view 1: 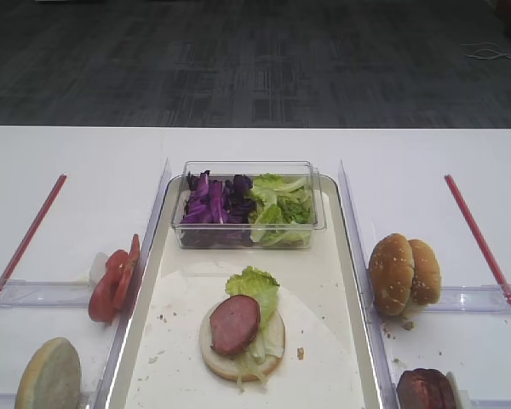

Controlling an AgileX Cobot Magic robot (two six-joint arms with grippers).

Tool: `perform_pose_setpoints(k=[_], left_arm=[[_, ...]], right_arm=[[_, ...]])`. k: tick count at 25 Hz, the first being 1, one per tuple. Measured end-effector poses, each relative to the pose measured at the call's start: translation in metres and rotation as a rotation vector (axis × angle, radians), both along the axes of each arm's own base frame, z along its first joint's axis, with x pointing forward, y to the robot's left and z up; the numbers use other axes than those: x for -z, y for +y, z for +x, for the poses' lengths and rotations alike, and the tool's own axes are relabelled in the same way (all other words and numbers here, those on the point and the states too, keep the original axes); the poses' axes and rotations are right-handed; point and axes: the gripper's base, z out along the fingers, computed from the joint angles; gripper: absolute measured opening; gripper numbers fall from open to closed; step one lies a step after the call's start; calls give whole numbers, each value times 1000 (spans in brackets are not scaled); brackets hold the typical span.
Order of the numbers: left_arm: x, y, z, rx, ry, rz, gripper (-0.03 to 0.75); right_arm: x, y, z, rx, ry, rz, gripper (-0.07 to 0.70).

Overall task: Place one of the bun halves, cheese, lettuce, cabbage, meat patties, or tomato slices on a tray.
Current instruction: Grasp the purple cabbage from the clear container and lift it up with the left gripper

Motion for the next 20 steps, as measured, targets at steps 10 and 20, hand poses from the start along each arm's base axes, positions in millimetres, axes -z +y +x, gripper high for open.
perform_pose_setpoints(k=[10,20], left_arm=[[0,0,0,0,0,0,456],[0,0,0,0,0,0,456]], right_arm=[[0,0,0,2,0,3,245],[0,0,0,3,1,5,245]])
